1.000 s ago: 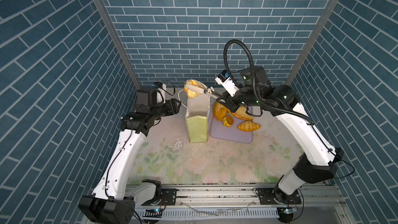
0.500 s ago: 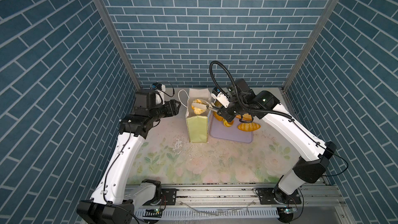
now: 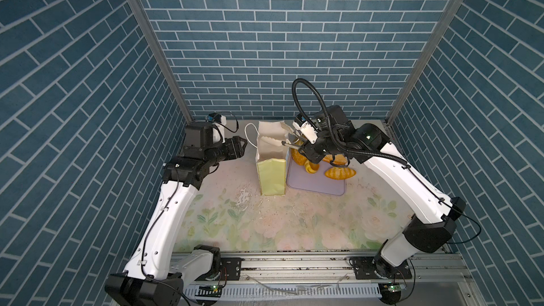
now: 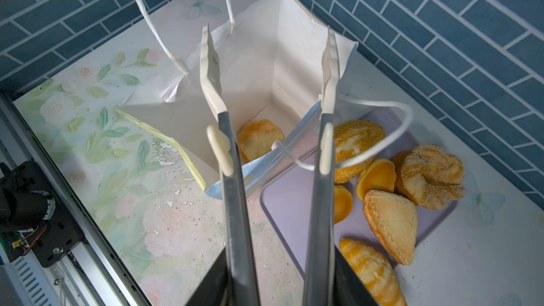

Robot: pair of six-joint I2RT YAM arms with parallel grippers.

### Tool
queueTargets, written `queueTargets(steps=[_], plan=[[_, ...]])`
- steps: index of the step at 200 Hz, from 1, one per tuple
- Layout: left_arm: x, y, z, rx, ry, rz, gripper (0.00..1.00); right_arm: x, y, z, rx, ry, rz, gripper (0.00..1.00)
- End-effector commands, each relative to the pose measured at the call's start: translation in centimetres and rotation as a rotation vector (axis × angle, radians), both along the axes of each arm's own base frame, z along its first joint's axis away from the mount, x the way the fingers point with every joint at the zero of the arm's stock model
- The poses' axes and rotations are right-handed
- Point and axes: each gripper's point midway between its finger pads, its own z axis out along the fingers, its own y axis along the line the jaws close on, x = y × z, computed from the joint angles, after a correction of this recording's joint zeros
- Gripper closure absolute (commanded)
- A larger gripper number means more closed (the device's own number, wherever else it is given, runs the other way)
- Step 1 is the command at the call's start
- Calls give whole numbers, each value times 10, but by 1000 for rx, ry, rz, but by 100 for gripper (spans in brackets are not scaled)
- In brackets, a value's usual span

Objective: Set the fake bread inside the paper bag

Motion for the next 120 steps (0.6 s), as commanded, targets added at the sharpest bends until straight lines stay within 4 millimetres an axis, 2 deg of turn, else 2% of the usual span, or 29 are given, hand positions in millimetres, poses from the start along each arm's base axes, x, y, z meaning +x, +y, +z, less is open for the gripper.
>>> queueTargets(steps=[1, 28, 67, 90, 120], plan=[[-2, -2, 6, 0, -16, -13, 31, -2, -6, 47, 95, -102, -19, 52], [-1, -3, 9, -3, -20, -15, 31, -4, -11, 68, 136, -142, -30, 52], [1, -4, 8, -7, -17, -19, 31, -6, -30, 96, 163, -218, -67, 52], [3, -6, 9, -10, -18, -24, 31, -7, -52, 108, 171, -249, -114, 52], [6, -7, 11, -15, -23, -30, 31, -5, -85, 109, 159, -258, -215, 53]])
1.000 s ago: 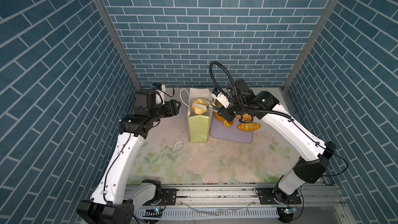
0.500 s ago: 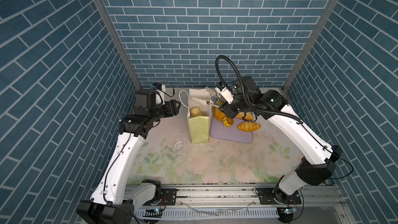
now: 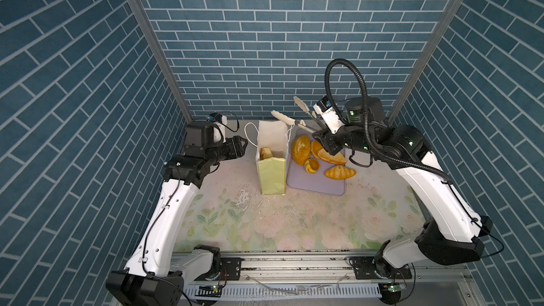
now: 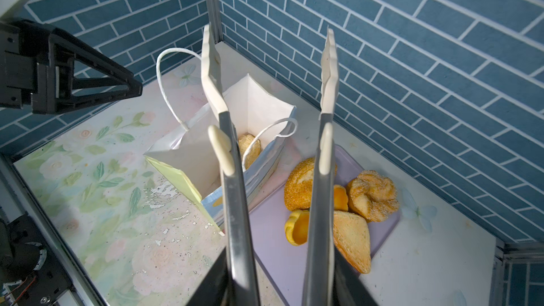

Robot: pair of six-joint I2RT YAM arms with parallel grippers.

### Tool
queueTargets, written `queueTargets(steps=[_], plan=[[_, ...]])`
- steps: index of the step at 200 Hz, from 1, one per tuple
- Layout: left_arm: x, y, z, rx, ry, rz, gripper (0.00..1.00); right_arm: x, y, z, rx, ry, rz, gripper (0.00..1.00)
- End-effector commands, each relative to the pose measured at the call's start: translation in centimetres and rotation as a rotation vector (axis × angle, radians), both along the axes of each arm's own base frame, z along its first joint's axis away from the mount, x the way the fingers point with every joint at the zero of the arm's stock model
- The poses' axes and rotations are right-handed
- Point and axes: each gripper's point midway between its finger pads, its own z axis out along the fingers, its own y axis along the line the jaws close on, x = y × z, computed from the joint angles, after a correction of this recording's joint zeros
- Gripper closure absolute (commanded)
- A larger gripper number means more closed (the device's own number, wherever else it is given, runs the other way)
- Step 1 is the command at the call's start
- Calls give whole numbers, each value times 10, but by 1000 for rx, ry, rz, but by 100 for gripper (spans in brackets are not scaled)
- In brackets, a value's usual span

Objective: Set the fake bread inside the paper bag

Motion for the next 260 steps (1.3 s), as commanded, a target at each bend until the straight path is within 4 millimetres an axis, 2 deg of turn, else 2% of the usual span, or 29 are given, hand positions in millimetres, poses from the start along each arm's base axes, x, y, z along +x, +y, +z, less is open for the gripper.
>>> queueTargets(steps=[1, 26, 52, 85, 118, 140, 164, 193, 224, 260], plan=[[2, -5, 14, -13, -35, -23, 31, 1, -36, 20, 31, -51, -110, 53], [4, -6, 16, -12, -39, -27, 31, 4, -70, 9, 27, -20, -220, 53], [6, -7, 17, -6, -41, -35, 31, 8, -107, -17, 4, 44, -349, 53], [8, -6, 16, 9, -36, -35, 31, 7, -148, -75, -70, 177, -494, 53], [9, -6, 15, 16, -35, -36, 31, 2, -175, -137, -141, 334, -608, 53], [11, -6, 15, 26, -37, -40, 31, 0, -181, -168, -211, 410, -627, 53], [13, -5, 14, 45, -31, -39, 31, -4, -187, -193, -271, 489, -652, 52], [18, -5, 16, 58, -33, -41, 31, -5, -189, -214, -254, 569, -685, 51], [22, 6, 23, 122, -61, -8, 31, 2, -191, -234, -199, 642, -718, 50], [25, 7, 29, 136, -76, -4, 31, 11, -181, -256, -161, 706, -700, 49]])
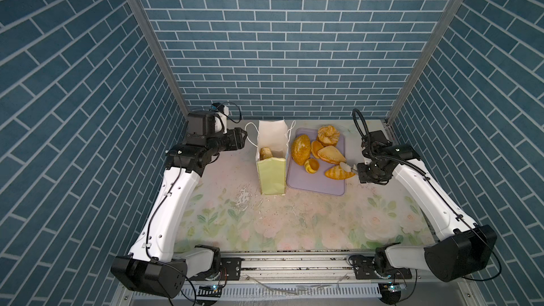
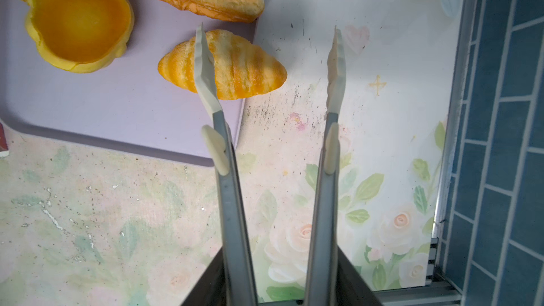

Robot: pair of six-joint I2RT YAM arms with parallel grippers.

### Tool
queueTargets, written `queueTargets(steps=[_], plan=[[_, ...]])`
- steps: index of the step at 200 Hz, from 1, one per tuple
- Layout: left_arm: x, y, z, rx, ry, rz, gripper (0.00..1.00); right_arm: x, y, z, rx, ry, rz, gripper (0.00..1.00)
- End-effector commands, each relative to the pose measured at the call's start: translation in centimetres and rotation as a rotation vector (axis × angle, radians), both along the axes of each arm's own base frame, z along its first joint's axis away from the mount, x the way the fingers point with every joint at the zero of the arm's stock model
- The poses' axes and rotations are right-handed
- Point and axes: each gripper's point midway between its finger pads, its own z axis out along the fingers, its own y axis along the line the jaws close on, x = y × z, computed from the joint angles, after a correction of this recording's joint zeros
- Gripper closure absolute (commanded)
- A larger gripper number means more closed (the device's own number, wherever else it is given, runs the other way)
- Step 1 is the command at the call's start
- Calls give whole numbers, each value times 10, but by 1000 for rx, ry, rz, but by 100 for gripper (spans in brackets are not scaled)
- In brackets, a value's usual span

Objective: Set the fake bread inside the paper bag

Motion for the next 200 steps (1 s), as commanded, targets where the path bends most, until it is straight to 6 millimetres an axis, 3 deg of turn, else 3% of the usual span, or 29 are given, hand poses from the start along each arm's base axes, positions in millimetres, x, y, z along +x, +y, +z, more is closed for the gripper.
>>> queueTargets(steps=[1, 56, 88, 123, 166, 200], plan=[[2, 2, 7, 34, -17, 3, 31, 11, 14, -8, 86, -3, -32, 49], [8, 2, 3, 31, -8, 12, 31, 15, 31, -27, 160, 65, -11, 51], [7, 4, -4, 37, 10, 19, 31, 10, 41, -13, 227, 54, 12, 54], [6, 5, -8, 43, 20, 22, 31, -12, 60, -2, 344, 126, 50, 56], [9, 4, -10, 44, 22, 20, 31, -32, 69, 5, 404, 160, 72, 55], [9, 4, -11, 46, 25, 18, 31, -29, 55, 6, 290, 125, 96, 54]])
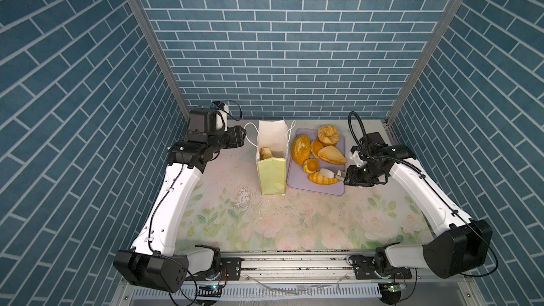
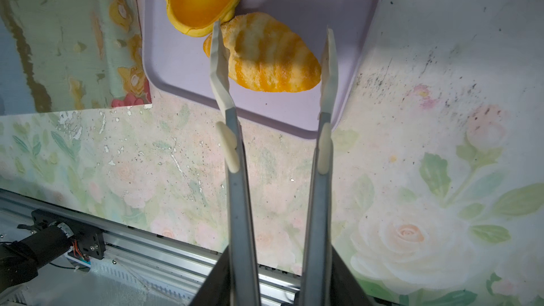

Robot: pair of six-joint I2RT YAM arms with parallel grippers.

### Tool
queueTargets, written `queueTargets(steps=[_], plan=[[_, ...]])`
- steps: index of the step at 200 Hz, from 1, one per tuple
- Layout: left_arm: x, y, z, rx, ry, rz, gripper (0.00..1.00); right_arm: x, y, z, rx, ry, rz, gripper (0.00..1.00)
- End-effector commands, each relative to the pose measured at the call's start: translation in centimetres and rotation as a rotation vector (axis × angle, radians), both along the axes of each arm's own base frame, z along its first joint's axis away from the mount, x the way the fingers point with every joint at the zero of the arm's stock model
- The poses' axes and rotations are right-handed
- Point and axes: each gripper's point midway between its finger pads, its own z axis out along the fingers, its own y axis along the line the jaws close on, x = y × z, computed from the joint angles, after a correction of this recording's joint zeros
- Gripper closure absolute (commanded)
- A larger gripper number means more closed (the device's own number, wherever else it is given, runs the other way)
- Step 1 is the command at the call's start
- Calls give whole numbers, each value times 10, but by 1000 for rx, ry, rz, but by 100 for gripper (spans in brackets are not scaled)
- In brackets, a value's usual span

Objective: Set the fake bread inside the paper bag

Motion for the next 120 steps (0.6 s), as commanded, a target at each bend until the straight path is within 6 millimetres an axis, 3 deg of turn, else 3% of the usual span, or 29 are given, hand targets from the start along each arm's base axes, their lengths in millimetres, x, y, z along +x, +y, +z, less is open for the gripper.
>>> queueTargets(steps=[1, 43, 120], plan=[[-1, 0, -4, 19, 10, -6, 31, -1, -6, 14, -42, -40, 14, 54], [-5, 2, -5, 24, 9, -2, 31, 10, -25, 23, -178, -91, 77, 51], [-9, 5, -2, 29, 1, 11, 31, 2, -3, 23, -135, -140, 320, 49]])
